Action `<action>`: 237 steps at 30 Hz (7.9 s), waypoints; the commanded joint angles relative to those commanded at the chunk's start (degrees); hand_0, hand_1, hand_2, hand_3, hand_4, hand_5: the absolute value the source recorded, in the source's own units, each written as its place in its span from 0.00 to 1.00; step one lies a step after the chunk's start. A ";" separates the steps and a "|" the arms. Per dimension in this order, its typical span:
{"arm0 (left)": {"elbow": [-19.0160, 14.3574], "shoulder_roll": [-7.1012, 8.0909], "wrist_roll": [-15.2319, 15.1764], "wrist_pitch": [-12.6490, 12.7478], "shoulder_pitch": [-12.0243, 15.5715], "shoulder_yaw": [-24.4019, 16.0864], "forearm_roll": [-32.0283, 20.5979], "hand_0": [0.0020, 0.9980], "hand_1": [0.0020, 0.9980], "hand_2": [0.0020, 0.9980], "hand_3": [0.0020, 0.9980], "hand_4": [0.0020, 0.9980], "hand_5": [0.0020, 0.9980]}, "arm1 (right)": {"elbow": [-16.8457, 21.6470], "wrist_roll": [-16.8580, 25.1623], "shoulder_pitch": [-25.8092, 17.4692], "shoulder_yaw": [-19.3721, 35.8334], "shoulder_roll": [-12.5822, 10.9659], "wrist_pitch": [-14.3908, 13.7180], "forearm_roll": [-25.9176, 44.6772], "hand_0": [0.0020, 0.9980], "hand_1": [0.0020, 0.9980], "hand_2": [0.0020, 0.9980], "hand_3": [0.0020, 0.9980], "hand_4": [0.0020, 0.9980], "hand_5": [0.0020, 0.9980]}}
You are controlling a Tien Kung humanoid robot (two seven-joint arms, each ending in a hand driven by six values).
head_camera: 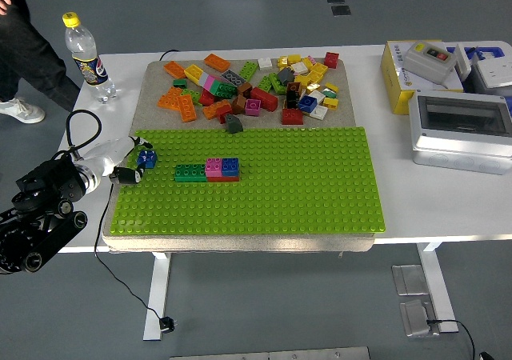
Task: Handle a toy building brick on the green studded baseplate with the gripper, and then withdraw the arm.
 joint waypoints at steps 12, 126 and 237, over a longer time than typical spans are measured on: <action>0.55 -0.40 0.02 0.13 0.27 0.30 -0.41 1.00 0.96 0.95 0.75 0.40 0.12 | 0.02 -0.05 -0.10 0.14 0.01 0.02 -0.19 0.71 0.71 0.76 0.72 0.51 0.73; -13.87 -4.79 6.12 -3.38 5.65 -7.23 -3.11 1.00 0.96 0.96 0.54 0.39 0.19 | -0.11 0.68 -0.63 0.00 -0.18 0.54 0.78 0.71 0.70 0.76 0.72 0.52 0.73; -9.74 -6.40 1.44 0.96 5.12 -2.74 -3.40 1.00 0.96 0.96 0.66 0.42 0.24 | -0.29 0.47 -0.46 1.30 0.07 0.67 -0.07 0.71 0.70 0.76 0.72 0.53 0.74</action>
